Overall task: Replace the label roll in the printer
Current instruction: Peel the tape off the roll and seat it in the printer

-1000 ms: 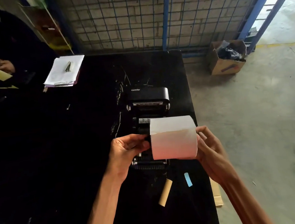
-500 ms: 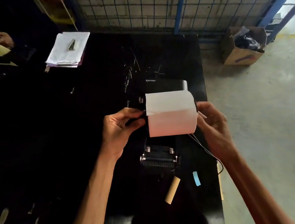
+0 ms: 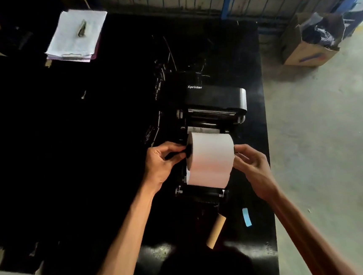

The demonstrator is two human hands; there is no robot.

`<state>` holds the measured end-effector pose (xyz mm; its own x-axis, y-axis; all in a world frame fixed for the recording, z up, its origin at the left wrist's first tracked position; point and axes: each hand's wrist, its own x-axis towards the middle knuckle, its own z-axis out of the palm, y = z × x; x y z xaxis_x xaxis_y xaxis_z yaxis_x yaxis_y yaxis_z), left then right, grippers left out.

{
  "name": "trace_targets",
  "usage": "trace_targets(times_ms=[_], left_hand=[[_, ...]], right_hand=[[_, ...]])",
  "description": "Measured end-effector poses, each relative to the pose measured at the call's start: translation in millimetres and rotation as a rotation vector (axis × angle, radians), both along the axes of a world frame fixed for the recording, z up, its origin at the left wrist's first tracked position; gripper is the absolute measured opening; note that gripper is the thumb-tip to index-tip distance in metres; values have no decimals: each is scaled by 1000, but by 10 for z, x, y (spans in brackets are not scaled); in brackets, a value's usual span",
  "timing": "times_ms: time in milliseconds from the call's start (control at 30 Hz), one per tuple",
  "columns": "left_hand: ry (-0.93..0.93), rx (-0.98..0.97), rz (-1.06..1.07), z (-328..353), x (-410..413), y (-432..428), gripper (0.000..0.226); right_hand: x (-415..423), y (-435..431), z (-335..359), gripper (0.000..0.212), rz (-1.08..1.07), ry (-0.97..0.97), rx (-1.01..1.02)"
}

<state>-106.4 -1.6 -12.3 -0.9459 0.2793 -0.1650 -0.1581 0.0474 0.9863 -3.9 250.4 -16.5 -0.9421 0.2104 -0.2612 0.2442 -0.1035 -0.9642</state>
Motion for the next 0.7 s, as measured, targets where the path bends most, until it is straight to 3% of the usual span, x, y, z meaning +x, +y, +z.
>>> trace_targets(times_ms=[433,700], left_hand=[[-141,-138,90,-410,-168,115,44],[-167,-178,137,-633,-101,109,40]], right_hand=[[-135,-20,-388,19,-36,-83,12],[-233,-11,-534,22,-19,-197,519]])
